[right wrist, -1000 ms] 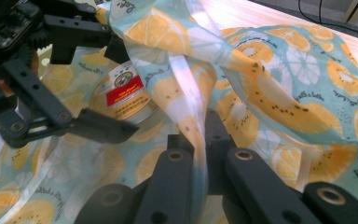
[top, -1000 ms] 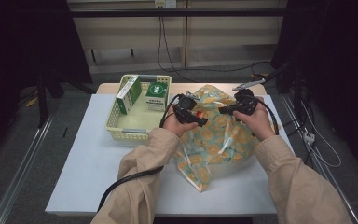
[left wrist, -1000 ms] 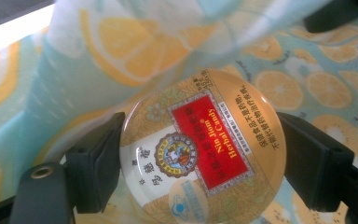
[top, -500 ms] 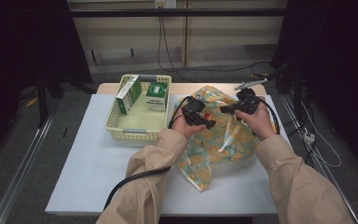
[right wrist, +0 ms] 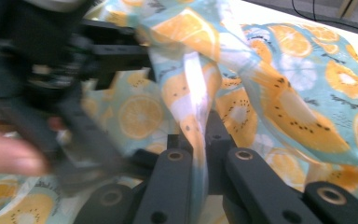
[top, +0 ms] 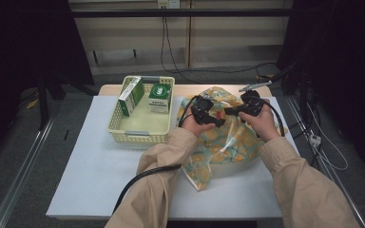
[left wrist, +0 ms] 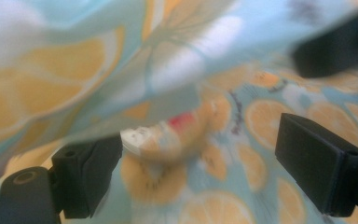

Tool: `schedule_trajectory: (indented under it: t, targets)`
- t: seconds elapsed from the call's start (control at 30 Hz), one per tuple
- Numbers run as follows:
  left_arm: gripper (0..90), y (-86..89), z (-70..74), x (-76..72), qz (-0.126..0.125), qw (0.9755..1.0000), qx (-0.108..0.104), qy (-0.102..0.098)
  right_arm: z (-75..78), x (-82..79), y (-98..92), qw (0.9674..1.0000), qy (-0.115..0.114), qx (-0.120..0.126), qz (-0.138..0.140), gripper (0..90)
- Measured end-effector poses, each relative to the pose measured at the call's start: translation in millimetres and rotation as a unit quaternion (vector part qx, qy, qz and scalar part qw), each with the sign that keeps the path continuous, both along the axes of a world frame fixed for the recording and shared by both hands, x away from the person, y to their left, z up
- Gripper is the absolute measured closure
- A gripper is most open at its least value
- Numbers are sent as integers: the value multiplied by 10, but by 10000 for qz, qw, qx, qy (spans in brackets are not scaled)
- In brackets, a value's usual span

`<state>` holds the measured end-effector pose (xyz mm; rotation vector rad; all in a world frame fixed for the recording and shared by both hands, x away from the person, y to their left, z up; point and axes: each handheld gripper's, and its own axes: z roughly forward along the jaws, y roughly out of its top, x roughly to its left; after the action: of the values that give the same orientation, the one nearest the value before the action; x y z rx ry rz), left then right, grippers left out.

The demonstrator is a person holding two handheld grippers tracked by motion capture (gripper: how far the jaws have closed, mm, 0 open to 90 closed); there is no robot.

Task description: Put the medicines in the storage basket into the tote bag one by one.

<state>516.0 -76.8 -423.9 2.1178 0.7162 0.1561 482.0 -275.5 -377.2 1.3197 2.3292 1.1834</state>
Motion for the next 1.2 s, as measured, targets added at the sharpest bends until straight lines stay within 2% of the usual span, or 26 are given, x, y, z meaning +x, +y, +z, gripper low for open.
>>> schedule_trajectory:
  t: [0.07,0.2,0.43,0.53,0.57,0.67,0.8,0.9,0.97,1.1,1.2]
  targets:
    - [146,75,40,-49,-3,9999,118,44,-8,-7,16,10000,6,-27,7,900]
    - [143,229,120,-151,-92,9999,116,59,-26,-39,50,10000,8,-86,40,900]
    - [137,498,276,-326,-255,9993,268,-7,-56,-83,53,10000,-10,-93,-14,900]
    - [133,608,363,-389,-283,9994,207,15,-59,-92,61,9999,-4,-156,-16,900]
    - [132,649,396,-402,-305,9992,273,-4,-58,-94,64,9999,-15,-166,-7,900]
    - [127,755,487,-436,-309,9991,271,-75,-60,-99,71,9999,-20,-144,-1,900]
    - [127,921,599,-422,-222,9991,321,-175,-59,-117,76,9999,-18,-126,22,900]
    - [126,1053,637,-372,-41,9995,291,-150,-50,-135,64,9999,-45,-101,37,900]
    - [125,1150,661,-327,80,9991,380,-173,-48,-145,53,9999,-31,-87,43,900]
    - [124,1336,714,-214,282,9987,359,-232,-35,-150,28,9999,-71,-55,46,900]
    - [123,1463,743,-117,455,9977,440,-252,-29,-143,15,10000,-72,-26,19,900]
